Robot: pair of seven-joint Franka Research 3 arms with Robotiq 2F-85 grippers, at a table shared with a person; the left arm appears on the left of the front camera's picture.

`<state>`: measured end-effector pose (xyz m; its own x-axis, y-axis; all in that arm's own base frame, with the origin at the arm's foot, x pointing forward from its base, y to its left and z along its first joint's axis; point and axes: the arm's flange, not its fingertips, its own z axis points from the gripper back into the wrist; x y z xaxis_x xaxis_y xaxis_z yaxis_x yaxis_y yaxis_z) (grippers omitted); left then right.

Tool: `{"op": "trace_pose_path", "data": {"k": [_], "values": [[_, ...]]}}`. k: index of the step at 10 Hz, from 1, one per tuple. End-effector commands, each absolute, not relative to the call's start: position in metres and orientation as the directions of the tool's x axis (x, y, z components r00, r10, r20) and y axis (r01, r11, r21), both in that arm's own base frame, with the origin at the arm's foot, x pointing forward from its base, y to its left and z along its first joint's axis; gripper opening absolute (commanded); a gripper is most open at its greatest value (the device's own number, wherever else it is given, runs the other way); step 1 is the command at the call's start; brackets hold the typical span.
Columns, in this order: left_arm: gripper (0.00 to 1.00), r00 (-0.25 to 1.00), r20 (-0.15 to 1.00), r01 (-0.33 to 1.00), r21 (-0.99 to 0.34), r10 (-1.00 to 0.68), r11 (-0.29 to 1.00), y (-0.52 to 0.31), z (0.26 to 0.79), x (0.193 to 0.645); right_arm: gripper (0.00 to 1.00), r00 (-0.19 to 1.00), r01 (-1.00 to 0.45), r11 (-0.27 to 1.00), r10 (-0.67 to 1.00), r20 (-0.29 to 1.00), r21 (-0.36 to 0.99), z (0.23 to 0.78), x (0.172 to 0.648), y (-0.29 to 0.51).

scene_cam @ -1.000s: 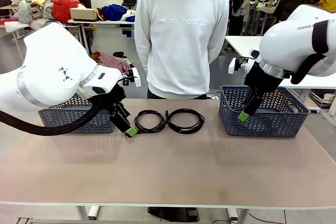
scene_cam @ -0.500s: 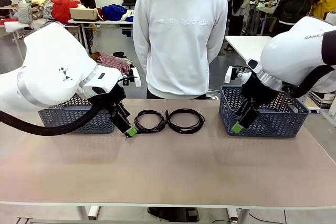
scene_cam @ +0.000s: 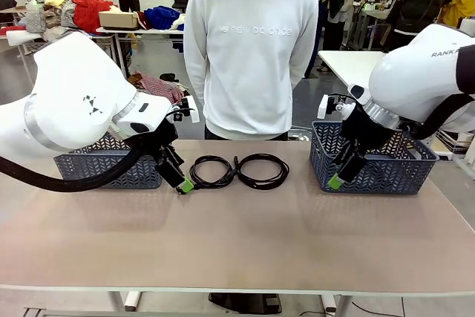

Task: Organize the cables according to human instructions.
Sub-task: Pick up a bundle of cables and place it in the basket indicated by the human.

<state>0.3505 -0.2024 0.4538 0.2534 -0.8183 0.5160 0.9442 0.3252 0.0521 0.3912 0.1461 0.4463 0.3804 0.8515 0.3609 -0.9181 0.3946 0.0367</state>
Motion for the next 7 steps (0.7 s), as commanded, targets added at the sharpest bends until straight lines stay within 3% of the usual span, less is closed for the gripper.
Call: {"op": "trace_pose_path", "data": {"k": [1,7], "values": [[1.0,0.257,0.516,0.942,0.054,-0.817,0.33,-0.2009,0.4522,0.3494,1.0,0.383,-0.917,0.398,0.849,0.364,0.037,0.4471,0.393,0.1457],[1.0,0.257,0.516,0.942,0.054,-0.817,0.33,-0.2009,0.4522,0.3494,1.0,0.383,-0.917,0.398,0.849,0.364,0.037,0.4471,0.393,0.1457]]}}
